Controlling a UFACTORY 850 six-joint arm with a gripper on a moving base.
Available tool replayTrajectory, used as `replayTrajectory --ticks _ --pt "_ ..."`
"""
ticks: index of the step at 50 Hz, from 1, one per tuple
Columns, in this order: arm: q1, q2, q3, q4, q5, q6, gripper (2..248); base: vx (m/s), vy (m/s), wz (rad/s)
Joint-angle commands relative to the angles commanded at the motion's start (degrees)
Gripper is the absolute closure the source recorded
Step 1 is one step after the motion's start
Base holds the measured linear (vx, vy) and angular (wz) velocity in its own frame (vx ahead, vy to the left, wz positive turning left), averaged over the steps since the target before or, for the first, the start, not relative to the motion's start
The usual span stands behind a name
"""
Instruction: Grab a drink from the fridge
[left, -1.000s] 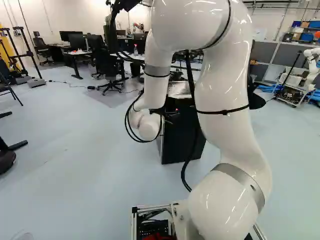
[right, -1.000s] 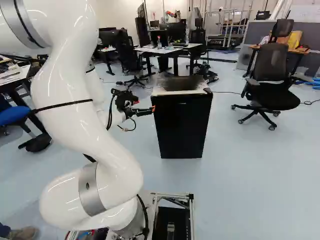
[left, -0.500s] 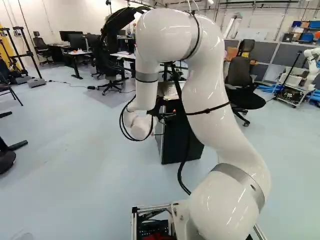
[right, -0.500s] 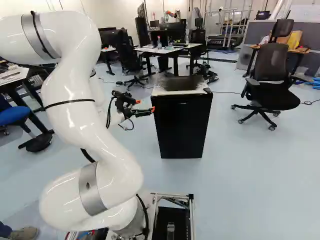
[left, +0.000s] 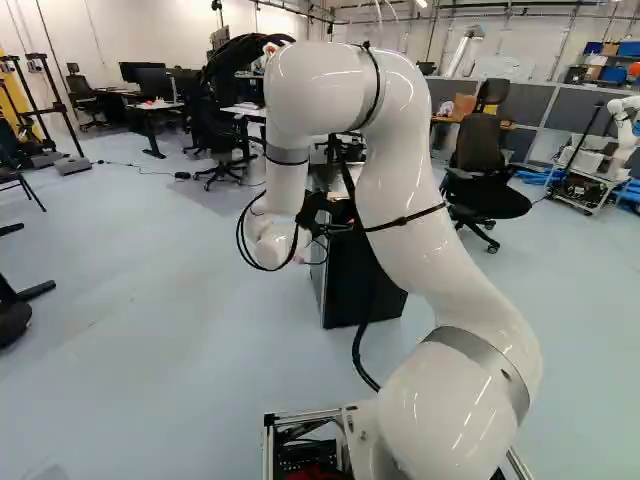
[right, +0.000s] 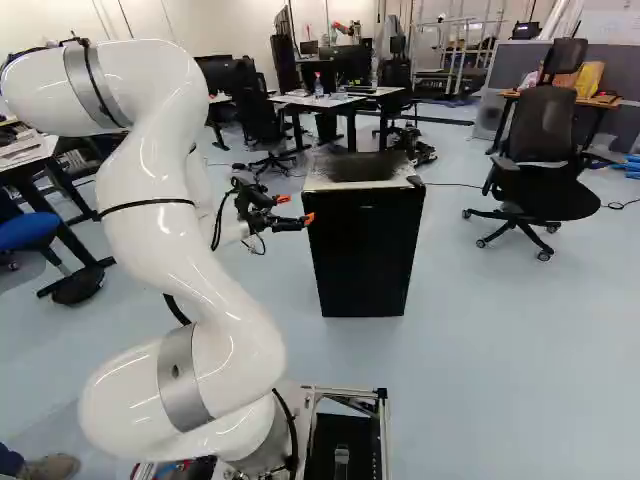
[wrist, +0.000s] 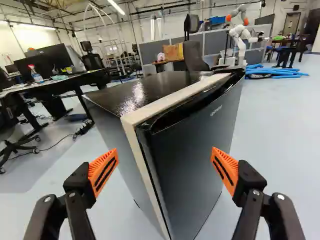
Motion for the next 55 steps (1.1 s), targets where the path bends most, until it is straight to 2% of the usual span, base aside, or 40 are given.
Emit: replayTrajectory --ticks 7,21,55 --pt "-0.43 -0.90 -1.65 1.19 0.00 0.00 3 0.000 0.000 0.000" --pt "-1.20 -2.28 -4.19 1.19 0.00 0.00 3 0.000 0.000 0.000" --pt "-3.91 -2.54 -4.65 1.19 0.00 0.00 3 0.000 0.000 0.000"
